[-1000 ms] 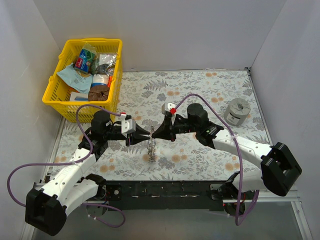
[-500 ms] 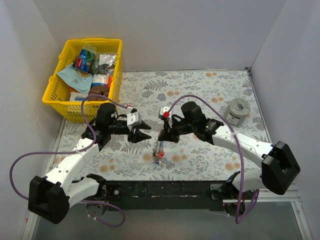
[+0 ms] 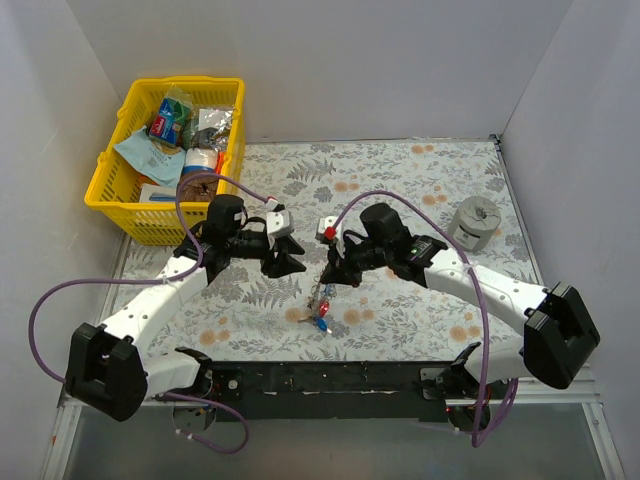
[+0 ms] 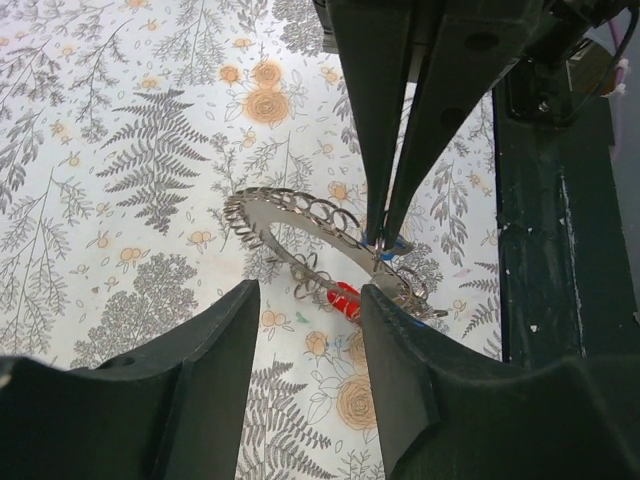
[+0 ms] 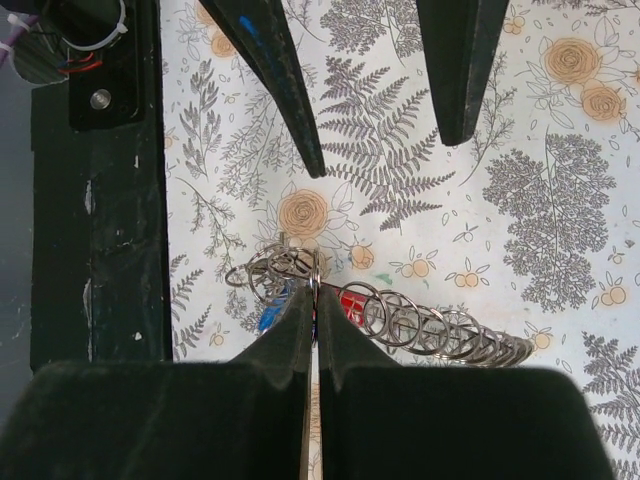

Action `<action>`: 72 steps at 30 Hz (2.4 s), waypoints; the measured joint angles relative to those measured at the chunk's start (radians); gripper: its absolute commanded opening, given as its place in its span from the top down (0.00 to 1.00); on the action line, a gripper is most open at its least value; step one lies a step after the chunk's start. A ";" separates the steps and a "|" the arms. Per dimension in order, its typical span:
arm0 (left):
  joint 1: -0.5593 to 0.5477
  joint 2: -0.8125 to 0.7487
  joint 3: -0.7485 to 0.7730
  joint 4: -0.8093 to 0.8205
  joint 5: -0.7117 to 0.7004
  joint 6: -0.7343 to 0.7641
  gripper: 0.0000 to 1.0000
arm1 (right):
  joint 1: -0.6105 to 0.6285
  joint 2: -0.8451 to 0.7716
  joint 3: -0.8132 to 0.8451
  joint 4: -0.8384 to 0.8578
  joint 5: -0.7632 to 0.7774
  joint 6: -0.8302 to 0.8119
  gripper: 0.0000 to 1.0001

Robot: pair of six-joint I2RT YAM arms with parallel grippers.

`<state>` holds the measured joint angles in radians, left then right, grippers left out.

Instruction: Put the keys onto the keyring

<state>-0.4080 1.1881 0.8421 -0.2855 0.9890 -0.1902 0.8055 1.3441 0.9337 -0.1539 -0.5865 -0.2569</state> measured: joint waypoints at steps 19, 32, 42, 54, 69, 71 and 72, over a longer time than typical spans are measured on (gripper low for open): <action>-0.001 -0.104 0.002 0.000 -0.152 -0.039 0.50 | 0.048 0.126 0.112 0.164 -0.039 0.097 0.99; -0.005 -0.043 -0.036 0.018 -0.093 -0.077 0.49 | 0.051 0.093 -0.112 0.158 0.043 0.129 0.99; -0.123 0.030 -0.050 0.080 -0.082 -0.106 0.52 | 0.050 0.031 -0.124 0.029 0.109 0.114 0.99; -0.202 0.073 -0.078 0.162 -0.063 -0.121 0.64 | 0.050 -0.026 -0.130 0.021 0.087 0.066 0.99; -0.221 0.125 -0.082 0.192 -0.060 -0.120 0.72 | 0.050 -0.075 -0.142 0.018 0.060 0.040 0.99; -0.221 0.129 -0.082 0.192 -0.060 -0.120 0.71 | 0.050 -0.076 -0.144 0.018 0.060 0.040 0.99; -0.221 0.130 -0.082 0.192 -0.060 -0.119 0.70 | 0.050 -0.075 -0.145 0.018 0.060 0.040 0.99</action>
<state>-0.6289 1.3186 0.7601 -0.0940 0.9287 -0.3096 0.8551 1.2690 0.7887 -0.1364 -0.5270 -0.2169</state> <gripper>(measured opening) 0.282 0.031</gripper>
